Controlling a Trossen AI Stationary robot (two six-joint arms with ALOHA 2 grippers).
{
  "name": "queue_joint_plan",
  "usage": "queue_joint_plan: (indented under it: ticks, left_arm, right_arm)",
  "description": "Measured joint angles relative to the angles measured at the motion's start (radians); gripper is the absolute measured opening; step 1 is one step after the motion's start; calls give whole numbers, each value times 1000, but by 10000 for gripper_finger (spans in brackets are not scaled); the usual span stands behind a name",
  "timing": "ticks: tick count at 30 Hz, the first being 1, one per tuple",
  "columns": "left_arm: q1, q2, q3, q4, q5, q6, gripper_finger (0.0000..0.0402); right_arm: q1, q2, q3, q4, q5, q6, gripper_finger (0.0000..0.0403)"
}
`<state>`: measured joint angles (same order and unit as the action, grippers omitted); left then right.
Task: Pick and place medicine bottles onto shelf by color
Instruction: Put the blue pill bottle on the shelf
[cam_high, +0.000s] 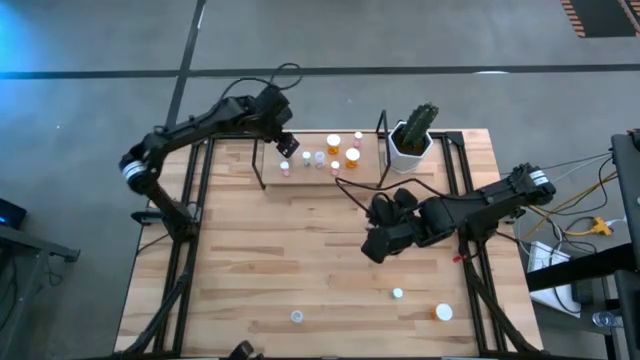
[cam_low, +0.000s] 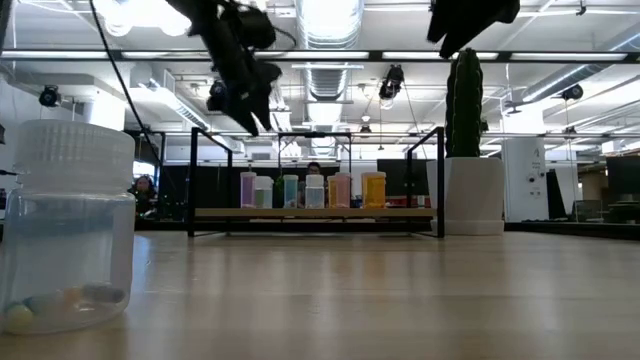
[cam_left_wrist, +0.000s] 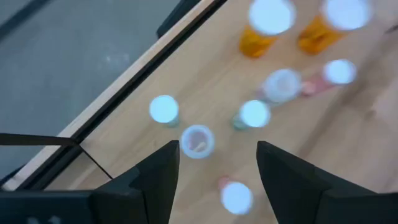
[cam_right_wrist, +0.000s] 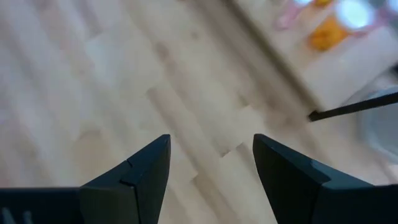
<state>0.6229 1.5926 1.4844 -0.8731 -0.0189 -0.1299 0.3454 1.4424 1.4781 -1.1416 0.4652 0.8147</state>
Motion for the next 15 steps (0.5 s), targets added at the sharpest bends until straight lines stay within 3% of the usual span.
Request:
queue_joint_plan:
  ticks: [7, 15]
  left_arm:
    - [-84, -171, -4, -1, -5, -22, 197]
    - [-289, -343, -5, -1, -6, -21, 197]
  right_arm:
    - [99, -22, -30, 3, -274, -85, 219]
    - [292, -19, -176, 139, -350, -71, 219]
